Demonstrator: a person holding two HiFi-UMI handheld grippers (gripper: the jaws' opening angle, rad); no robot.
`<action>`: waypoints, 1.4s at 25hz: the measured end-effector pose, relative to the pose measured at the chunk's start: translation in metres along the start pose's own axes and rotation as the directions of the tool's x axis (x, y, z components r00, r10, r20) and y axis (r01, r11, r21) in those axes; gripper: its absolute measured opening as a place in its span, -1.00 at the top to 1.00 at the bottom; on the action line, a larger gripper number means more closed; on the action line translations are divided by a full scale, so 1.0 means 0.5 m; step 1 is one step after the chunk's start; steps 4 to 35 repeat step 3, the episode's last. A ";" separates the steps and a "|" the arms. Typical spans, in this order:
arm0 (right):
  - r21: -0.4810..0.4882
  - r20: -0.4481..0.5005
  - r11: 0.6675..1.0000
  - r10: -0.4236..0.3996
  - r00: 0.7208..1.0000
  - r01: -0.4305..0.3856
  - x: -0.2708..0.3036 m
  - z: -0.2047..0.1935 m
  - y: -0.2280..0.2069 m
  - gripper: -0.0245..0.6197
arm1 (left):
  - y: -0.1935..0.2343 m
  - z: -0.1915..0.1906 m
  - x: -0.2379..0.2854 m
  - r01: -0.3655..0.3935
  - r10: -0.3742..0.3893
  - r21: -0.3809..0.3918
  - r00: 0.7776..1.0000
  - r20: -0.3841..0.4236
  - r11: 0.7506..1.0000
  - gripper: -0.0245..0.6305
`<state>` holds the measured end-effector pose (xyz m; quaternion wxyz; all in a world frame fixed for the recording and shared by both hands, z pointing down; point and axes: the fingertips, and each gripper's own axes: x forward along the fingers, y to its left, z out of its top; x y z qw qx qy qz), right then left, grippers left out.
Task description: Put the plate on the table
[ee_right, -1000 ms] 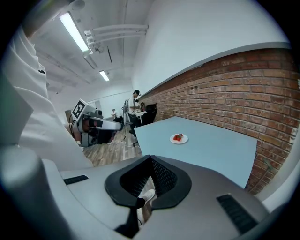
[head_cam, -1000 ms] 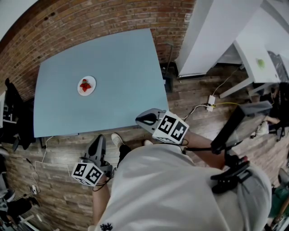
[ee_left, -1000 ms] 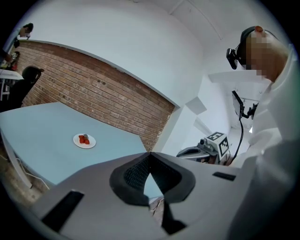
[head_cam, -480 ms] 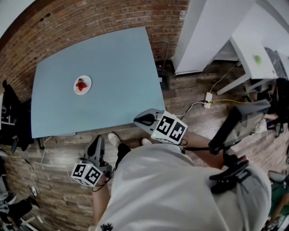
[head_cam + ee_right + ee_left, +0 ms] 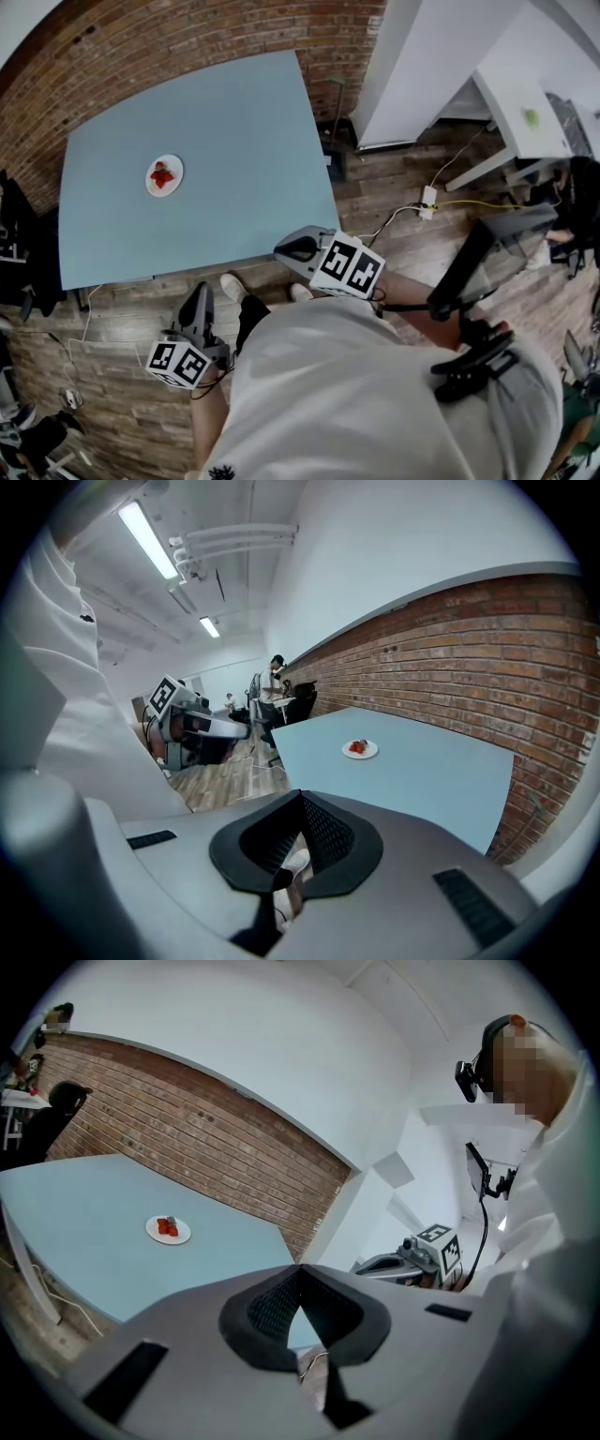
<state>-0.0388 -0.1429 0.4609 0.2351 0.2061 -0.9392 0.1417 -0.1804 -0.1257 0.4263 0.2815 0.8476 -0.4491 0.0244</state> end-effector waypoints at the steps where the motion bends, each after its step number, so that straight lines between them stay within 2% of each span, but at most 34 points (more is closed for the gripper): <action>1: 0.001 -0.001 1.000 0.001 1.000 -0.001 0.003 0.000 -0.002 0.90 | 0.004 0.000 0.002 0.002 -0.002 -0.001 1.000 0.002 1.000 0.92; 35: 0.002 -0.003 1.000 0.003 1.000 -0.003 0.009 0.001 -0.008 0.90 | 0.011 0.000 0.006 0.003 -0.003 -0.003 1.000 0.004 1.000 0.92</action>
